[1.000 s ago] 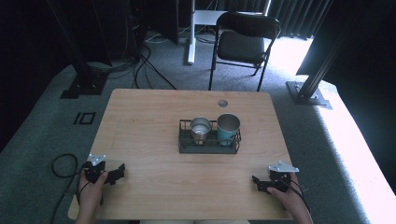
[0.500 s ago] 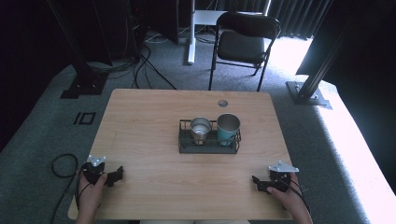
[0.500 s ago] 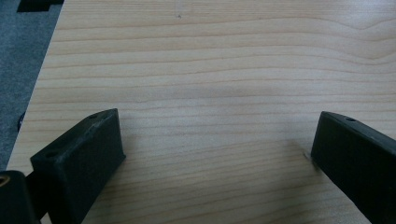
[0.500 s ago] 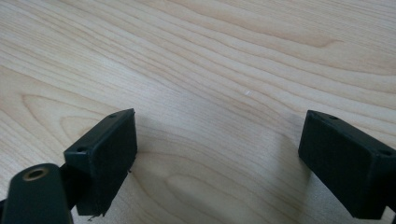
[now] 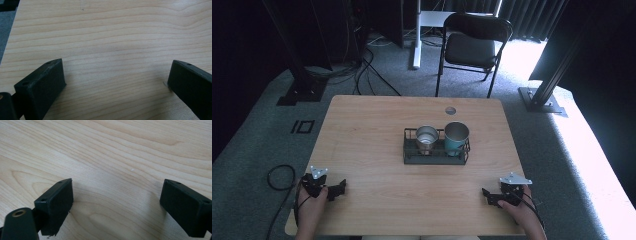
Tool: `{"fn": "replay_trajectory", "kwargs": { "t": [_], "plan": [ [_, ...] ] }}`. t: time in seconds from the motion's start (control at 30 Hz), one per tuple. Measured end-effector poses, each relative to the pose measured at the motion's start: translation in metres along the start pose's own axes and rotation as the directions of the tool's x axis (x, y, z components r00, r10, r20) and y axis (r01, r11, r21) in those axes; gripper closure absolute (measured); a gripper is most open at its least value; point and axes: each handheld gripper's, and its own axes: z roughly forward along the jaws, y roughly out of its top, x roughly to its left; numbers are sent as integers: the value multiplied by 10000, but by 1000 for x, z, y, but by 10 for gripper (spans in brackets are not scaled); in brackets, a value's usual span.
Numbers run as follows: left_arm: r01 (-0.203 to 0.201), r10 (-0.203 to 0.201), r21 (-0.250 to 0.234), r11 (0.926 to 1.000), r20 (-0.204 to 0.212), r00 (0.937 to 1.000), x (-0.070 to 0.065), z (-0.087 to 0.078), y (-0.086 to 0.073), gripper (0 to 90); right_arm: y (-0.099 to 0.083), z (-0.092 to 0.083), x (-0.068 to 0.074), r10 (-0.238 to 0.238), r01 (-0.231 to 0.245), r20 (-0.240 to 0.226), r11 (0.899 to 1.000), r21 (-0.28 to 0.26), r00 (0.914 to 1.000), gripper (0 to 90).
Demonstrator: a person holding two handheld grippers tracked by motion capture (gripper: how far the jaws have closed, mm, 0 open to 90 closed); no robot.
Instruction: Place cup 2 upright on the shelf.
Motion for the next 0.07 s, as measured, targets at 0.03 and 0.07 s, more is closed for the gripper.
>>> {"fn": "replay_trajectory", "kwargs": {
  "t": [0.03,0.07],
  "plan": [
    [-21,21,8,10000,32,10000,0,1,0,10,0,0,0,4,-4,0,10000,-1,10000,111],
    [-23,23,8,10000,34,10000,0,1,1,9,0,0,0,5,-5,-1,10000,0,10000,111]
  ]
}}
